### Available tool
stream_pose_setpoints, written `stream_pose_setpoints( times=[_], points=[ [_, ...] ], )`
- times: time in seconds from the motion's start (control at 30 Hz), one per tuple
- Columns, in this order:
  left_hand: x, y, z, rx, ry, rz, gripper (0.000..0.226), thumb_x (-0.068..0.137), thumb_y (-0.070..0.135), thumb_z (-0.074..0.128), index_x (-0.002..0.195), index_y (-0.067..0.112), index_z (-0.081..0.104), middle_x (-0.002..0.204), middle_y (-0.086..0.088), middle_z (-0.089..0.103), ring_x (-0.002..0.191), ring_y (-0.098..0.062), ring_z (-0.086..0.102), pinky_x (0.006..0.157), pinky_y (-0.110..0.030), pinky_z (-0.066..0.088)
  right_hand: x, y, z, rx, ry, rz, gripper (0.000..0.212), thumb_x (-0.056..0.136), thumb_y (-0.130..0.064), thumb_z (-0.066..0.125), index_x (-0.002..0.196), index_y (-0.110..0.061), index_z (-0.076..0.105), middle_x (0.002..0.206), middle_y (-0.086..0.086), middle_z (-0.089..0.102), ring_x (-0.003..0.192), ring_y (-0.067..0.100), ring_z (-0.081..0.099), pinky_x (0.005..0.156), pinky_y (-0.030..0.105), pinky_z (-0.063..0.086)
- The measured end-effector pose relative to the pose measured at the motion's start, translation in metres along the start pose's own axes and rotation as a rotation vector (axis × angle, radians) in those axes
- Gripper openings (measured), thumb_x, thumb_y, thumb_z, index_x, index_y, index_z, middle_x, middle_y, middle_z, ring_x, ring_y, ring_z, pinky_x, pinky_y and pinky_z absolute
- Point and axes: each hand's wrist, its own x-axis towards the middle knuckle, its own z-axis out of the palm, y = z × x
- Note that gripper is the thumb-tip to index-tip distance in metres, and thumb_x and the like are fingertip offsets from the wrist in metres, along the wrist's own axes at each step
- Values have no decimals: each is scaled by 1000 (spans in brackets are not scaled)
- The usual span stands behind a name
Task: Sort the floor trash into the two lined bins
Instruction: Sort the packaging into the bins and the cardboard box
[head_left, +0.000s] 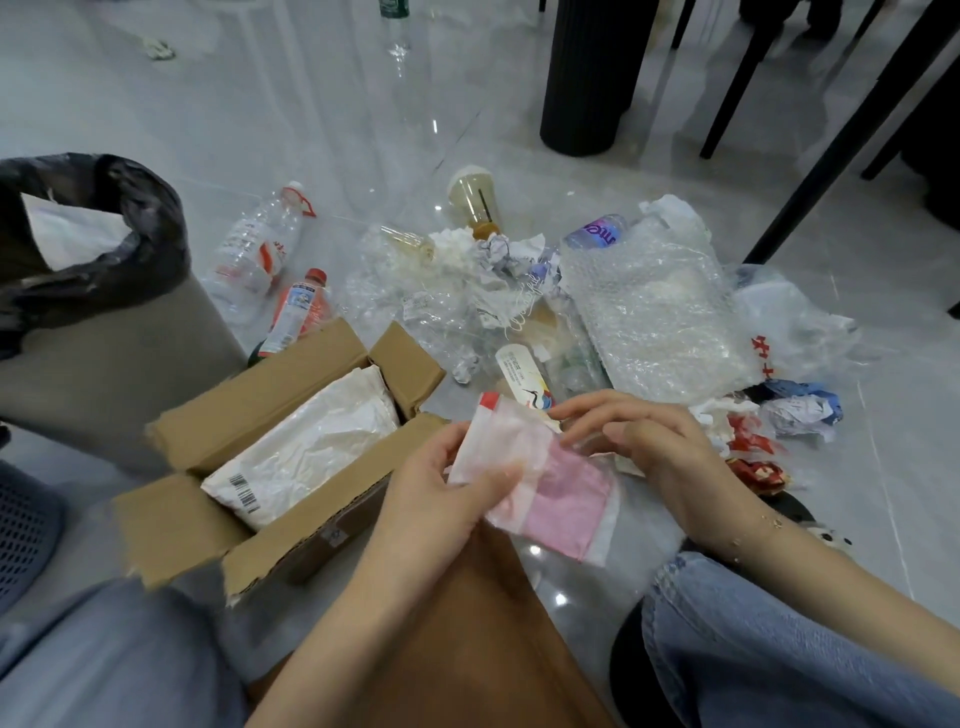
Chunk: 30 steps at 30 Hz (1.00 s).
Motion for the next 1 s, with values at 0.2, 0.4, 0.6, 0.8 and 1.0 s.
stream_pose_setpoints(
  times=[0.2, 0.4, 0.6, 0.8, 1.0],
  points=[
    [-9, 33, -67, 229, 185, 307, 18, 81, 11, 75, 94, 21, 68, 85, 0, 70, 79, -17, 66, 71, -30, 52, 17, -26, 52, -199, -149, -8, 25, 85, -5, 67, 106, -18, 70, 100, 1, 72, 96, 14, 67, 81, 28, 56],
    [1, 15, -129, 31, 435, 299, 18, 83, 9, 72, 95, 9, 59, 95, -15, 67, 84, -21, 65, 74, -36, 54, 54, -33, 88, -458, -155, -97, 47, 86, -28, 68, 130, -32, 53, 122, -17, 57, 112, -2, 53, 94, 24, 48],
    [2, -25, -129, 23, 400, 298, 58, 87, 13, 68, 124, 44, 38, 131, -2, 54, 116, -16, 59, 96, -41, 50, 120, -38, 136, -761, -323, -284, 44, 84, -30, 71, 125, -26, 56, 122, -12, 56, 106, 0, 52, 89, 12, 41],
    [5, -40, -143, 344, 308, 272, 64, 88, 10, 62, 125, 54, 34, 125, 17, 51, 112, 4, 51, 96, -18, 43, 137, -15, 151, -932, -374, -483, 8, 84, -17, 70, 92, -16, 68, 89, -6, 65, 79, 4, 55, 70, 16, 42],
    [13, -37, -158, 591, 425, 457, 15, 84, 16, 71, 92, 28, 65, 94, 14, 53, 90, 0, 54, 73, -13, 41, 139, -16, 159, -989, -368, -659, 18, 77, -2, 62, 86, -15, 69, 84, -4, 63, 79, 8, 52, 67, 24, 45]
  ],
)
